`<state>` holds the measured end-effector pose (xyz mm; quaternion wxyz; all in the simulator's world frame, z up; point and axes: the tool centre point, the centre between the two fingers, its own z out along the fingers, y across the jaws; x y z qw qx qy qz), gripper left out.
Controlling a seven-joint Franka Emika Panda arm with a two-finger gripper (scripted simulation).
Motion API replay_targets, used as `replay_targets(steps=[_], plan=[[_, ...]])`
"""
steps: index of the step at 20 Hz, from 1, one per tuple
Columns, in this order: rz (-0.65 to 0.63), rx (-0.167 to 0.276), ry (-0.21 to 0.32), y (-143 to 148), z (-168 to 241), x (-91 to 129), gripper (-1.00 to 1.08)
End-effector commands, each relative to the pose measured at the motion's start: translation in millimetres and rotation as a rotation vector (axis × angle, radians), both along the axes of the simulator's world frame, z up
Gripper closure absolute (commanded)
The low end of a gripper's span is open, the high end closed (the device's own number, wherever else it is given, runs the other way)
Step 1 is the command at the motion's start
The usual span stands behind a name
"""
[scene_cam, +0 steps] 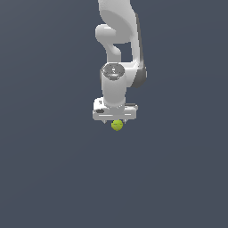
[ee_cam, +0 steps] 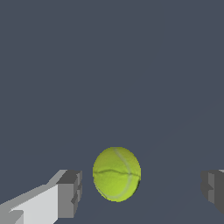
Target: Pick up the object and move it to a goal position.
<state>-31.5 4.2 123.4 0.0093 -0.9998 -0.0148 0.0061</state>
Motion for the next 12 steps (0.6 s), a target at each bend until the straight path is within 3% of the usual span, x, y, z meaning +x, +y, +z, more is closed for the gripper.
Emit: replay_targets(steps=[1,12], plan=[[0.050,-0.005,-0.004,4,-9,-10,-0.92],[0.187,-0.017,-0.014,14,-32,-38,-0.92]])
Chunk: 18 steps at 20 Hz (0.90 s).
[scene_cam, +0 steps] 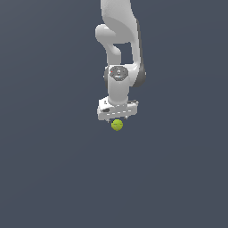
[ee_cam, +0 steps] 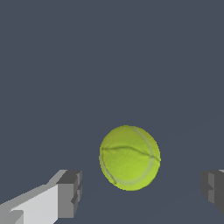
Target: Pick up the object and move it to a goal position.
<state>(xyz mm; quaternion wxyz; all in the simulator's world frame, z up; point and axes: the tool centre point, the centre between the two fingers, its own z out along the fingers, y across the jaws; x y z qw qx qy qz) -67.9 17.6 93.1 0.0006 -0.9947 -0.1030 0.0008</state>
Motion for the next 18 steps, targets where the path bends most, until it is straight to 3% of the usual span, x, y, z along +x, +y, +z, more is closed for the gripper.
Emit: replay_targets(steps=[1,18], plan=[[0.013,-0.001,-0.002,1,-2,-3,-0.92],[0.014,-0.001,-0.002,1,-50,-3,-0.92]])
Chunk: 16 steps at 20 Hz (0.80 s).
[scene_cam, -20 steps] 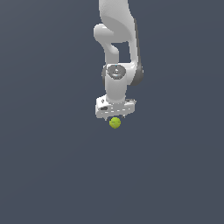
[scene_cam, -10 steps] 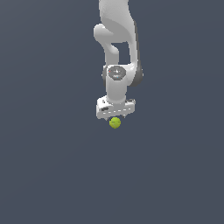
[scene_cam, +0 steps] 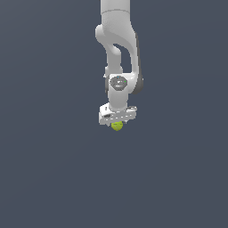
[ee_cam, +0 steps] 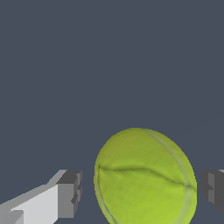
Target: Pick up the object and move it to a goal position.
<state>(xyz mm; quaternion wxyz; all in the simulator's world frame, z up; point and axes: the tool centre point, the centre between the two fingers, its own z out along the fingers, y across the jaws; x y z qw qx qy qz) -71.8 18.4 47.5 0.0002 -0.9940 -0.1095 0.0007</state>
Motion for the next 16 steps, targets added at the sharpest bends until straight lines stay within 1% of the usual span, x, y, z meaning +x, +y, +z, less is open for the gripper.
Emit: replay_targets(steps=[1,3,4,16], plan=[[0.001,0.000,-0.001,0.1,-5.3,0.6,-0.92],[0.001,0.000,-0.001,0.0,-6.4,0.8,-0.92],[0.001,0.000,-0.001,0.0,-6.4,0.8,1.08],[0.000,0.000,-0.002,-1.1,-4.5,1.0,1.08]])
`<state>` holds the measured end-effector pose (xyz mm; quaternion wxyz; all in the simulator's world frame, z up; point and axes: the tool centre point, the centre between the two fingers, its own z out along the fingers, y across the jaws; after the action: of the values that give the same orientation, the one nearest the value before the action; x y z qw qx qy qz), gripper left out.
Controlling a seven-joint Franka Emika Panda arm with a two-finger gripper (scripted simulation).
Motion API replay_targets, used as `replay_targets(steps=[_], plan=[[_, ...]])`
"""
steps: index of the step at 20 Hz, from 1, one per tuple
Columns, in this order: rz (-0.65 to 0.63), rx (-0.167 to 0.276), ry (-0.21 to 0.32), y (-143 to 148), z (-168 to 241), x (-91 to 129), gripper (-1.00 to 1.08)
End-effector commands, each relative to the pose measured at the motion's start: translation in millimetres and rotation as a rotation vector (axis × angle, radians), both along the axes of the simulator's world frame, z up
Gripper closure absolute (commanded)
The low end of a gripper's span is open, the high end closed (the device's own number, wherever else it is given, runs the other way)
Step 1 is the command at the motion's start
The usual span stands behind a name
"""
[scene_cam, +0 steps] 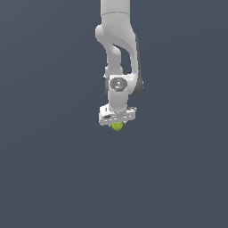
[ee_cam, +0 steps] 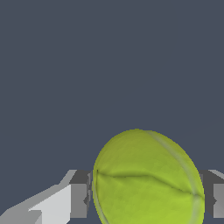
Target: Pick up the object and move it to a goal position.
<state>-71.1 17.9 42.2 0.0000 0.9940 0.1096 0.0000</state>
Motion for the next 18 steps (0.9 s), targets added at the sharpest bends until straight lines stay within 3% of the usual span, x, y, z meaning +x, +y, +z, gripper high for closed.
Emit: replay_targets(steps=[1,9,18], plan=[[0.000,0.000,-0.001,-2,2,0,1.08],[0.000,0.000,-0.001,-24,33,2,1.08],[0.000,0.002,-0.001,-77,106,7,1.08]])
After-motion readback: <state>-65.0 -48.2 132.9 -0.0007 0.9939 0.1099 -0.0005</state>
